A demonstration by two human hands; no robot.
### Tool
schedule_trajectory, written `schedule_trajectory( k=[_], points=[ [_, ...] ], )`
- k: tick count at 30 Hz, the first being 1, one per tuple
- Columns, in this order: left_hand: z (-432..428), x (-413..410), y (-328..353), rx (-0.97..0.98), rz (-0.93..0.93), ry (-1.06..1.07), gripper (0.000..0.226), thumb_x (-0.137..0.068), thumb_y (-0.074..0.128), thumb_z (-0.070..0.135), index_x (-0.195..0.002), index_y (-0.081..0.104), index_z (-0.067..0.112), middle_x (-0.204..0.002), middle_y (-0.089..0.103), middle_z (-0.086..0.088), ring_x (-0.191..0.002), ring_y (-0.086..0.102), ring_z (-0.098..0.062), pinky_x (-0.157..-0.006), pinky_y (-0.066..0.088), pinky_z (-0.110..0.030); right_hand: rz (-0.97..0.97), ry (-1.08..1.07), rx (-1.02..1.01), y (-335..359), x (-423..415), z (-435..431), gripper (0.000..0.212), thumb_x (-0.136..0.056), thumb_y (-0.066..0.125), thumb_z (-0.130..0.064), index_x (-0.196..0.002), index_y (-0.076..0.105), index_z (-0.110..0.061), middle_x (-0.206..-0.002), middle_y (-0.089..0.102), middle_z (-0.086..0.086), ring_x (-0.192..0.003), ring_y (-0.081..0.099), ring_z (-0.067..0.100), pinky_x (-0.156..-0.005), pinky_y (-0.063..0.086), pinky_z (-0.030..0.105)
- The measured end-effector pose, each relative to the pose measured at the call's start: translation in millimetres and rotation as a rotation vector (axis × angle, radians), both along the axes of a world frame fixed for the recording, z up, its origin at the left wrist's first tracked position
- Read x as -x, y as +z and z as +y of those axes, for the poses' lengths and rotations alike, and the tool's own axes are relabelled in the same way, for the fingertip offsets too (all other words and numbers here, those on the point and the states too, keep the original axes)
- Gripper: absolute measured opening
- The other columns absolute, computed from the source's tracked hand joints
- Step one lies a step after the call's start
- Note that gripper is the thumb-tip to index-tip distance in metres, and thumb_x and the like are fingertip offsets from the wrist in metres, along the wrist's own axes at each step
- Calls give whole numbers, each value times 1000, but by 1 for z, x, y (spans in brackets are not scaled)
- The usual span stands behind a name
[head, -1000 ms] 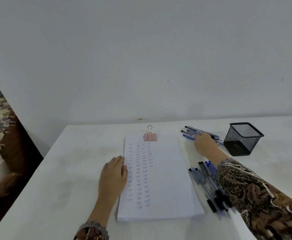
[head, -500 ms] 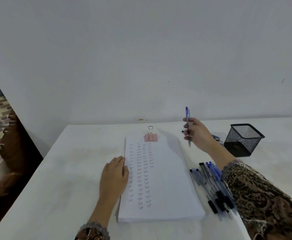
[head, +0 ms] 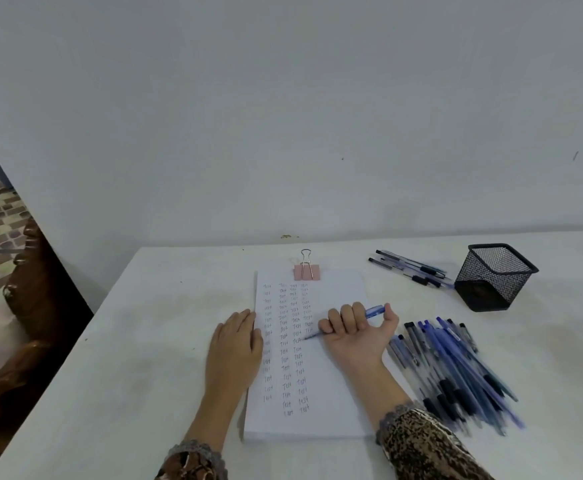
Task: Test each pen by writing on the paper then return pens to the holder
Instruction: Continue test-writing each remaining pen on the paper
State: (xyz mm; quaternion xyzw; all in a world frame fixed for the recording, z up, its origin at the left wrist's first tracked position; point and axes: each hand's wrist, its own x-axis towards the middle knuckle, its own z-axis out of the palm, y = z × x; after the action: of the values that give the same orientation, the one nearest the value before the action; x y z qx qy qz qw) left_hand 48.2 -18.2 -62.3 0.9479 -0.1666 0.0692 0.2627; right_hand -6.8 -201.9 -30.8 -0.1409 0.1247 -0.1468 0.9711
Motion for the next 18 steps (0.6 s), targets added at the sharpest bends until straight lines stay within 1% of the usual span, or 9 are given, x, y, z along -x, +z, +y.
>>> schedule_trajectory(
  k=[6,7,9,10,12,13,15,16,18],
  points=[
    [-1,-1,-1,-2,-15,4,48,-97,27,30,-139,41,13,-146,39,1,-138,30,-13,-118,16,-32,6,-53,7,3,-3,0,51,-63,56,-59,-48,30,-18,-44,20,-3,-41,19,14,-48,18,26],
    [-1,0,0,-4,-15,5,53,-93,22,34,-139,41,13,-145,40,1,-137,30,-13,-118,16,-32,9,-51,25,5,-4,0,50,-65,60,-58,-50,35,-17,-44,21,-4,-39,20,13,-47,20,25],
    [-1,1,0,-7,-18,3,58,-89,20,36,-138,42,13,-145,40,1,-137,31,-13,-118,16,-32,37,-45,128,9,-9,2,34,-73,62,-46,-62,53,-15,-42,28,-6,-35,27,9,-42,28,20],
    [-1,0,-1,-6,-13,1,53,-93,23,34,-139,41,13,-145,40,1,-137,30,-13,-118,16,-32,44,-40,165,9,-12,3,29,-83,56,-40,-72,61,-13,-43,35,-6,-36,33,8,-43,33,18],
    [-1,-1,-1,-6,-2,-1,45,-98,31,27,-140,39,14,-147,38,2,-138,28,-12,-118,14,-32,54,-18,219,5,-17,3,50,-98,35,-41,-81,70,-10,-52,54,-1,-43,50,11,-48,43,19],
    [-1,0,-1,-2,0,-2,44,-98,34,25,-140,39,14,-147,37,2,-139,27,-12,-118,13,-31,73,-2,280,3,-18,2,60,-99,27,-46,-83,71,-9,-60,61,3,-48,56,13,-49,46,20],
    [-1,0,0,5,-1,-2,44,-98,35,24,-140,39,14,-147,38,1,-139,27,-12,-118,14,-32,120,18,484,3,-17,1,67,-98,18,-51,-88,67,-6,-67,66,9,-50,60,16,-49,50,22],
    [-1,0,0,5,-2,-6,44,-98,35,24,-140,39,13,-147,38,1,-139,28,-13,-118,14,-32,131,17,559,2,-16,0,63,-98,20,-48,-87,64,-4,-68,67,10,-51,63,16,-51,53,22],
    [-1,0,1,2,-1,-9,44,-98,35,24,-140,39,14,-147,37,1,-139,27,-13,-118,14,-32,113,-10,667,2,-15,0,37,-99,38,-26,-82,60,-1,-70,69,11,-60,69,17,-61,58,22]
  ],
)
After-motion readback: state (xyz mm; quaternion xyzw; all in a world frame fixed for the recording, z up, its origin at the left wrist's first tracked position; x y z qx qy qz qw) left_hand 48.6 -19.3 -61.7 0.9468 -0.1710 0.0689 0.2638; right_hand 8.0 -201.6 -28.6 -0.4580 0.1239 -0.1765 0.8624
